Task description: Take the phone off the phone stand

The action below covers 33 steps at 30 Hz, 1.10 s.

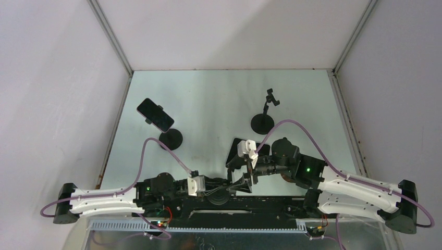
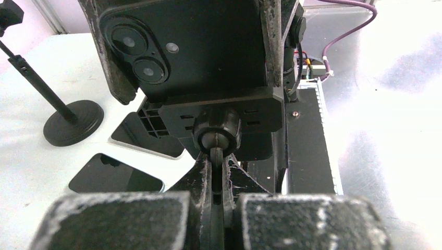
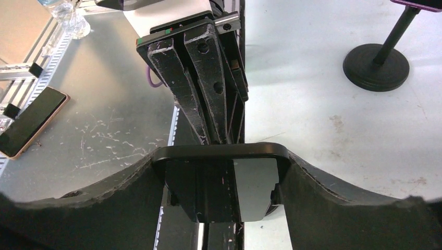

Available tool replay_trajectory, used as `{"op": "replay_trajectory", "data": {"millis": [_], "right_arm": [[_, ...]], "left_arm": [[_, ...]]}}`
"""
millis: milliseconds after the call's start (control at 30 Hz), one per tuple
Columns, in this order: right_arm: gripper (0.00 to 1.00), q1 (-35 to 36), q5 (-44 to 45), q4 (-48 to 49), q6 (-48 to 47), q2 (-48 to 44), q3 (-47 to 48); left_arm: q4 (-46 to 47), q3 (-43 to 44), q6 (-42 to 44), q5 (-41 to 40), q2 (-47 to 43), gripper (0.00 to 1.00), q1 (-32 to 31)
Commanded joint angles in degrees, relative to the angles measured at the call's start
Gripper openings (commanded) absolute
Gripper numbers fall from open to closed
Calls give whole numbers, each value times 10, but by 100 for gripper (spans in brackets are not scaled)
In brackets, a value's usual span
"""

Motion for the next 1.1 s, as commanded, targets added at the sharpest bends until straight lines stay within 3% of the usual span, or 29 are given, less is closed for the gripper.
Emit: {"op": "replay_trajectory", "data": {"millis": [0,333,667,1067], "right_arm": [[34,6,0,31,1,3,-2],[0,-22,6,11,-88,31,-2],[0,-118,-90,46,-131,66,-2],[0,-140,-72,96,-155,133,-2]], "left_arm": [[51,11,6,21,0,0,0],[60,22,20,153,24,0,0],[98,24,7,233,60,0,0],[130,30,-11,296,97,0,-8]]}}
